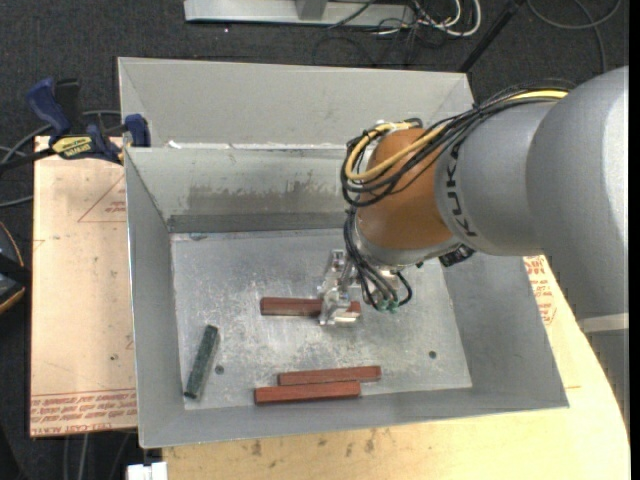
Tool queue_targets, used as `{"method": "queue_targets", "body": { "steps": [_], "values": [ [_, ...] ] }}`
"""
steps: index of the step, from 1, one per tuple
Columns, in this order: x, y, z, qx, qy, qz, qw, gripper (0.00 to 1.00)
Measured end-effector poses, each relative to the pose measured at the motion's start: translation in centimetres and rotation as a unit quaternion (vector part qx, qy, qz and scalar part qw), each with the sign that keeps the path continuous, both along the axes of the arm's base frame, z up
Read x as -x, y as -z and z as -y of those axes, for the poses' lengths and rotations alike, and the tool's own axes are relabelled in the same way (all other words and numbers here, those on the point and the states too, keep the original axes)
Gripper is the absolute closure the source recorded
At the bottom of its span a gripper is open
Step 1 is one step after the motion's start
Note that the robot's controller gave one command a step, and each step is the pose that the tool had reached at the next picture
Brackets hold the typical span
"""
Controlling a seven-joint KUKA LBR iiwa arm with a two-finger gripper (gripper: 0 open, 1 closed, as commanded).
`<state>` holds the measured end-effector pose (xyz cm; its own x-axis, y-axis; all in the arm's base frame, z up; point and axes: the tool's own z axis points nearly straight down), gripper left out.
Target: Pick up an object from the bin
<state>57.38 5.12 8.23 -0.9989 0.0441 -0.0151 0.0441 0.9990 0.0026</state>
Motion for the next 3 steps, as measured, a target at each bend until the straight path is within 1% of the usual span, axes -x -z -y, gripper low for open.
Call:
{"method": "queue_targets", "body": {
  "steps": [1, 2, 3],
  "values": [
    [-0.1, -11.2, 0.7, 0.001, 0.002, -0.0063, 1.0000, 1.00],
    [-0.1, -11.2, 0.7, 0.001, 0.002, -0.0064, 1.0000, 1.00],
    [-1.7, -13.4, 1.0, 0.001, -0.006, -0.0066, 1.0000, 1.00]
  ]
}}
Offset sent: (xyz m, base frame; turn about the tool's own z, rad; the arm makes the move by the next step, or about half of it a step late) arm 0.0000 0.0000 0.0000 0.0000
